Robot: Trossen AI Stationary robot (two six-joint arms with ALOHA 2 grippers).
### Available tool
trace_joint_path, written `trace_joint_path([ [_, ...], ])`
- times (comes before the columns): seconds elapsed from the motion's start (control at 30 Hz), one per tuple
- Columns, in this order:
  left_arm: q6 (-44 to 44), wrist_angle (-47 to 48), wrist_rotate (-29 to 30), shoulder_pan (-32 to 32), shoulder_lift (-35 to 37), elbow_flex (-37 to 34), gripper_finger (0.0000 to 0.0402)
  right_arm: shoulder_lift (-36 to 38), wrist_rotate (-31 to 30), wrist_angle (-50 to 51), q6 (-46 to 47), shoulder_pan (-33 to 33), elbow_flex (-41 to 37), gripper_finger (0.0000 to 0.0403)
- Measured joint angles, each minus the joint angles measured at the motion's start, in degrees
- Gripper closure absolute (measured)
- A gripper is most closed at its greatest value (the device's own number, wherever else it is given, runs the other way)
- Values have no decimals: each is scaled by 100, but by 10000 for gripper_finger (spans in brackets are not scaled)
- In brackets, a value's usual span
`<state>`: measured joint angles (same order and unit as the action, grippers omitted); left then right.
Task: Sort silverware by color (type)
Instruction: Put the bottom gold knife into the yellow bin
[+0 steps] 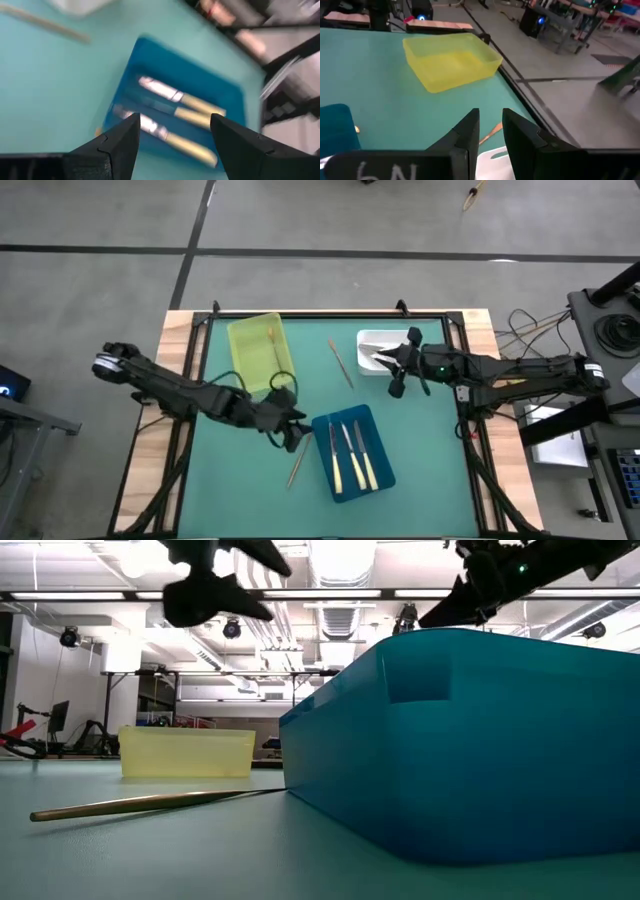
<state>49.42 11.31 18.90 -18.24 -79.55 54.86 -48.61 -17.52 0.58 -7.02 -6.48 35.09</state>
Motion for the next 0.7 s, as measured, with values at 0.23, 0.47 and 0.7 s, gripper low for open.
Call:
trace_joint_path([
  [0.23,578,2021,164,-384,-826,1184,178,196,-2,11,-291,0,-15,326],
  [0.47,604,2714,294,-656,-1622,1972,178,209,-2,8,-467,-2,-24,326],
  [0.7,585,2821,127,-907,-2372,2209,178,211,-48,0,-652,-4,-24,326],
])
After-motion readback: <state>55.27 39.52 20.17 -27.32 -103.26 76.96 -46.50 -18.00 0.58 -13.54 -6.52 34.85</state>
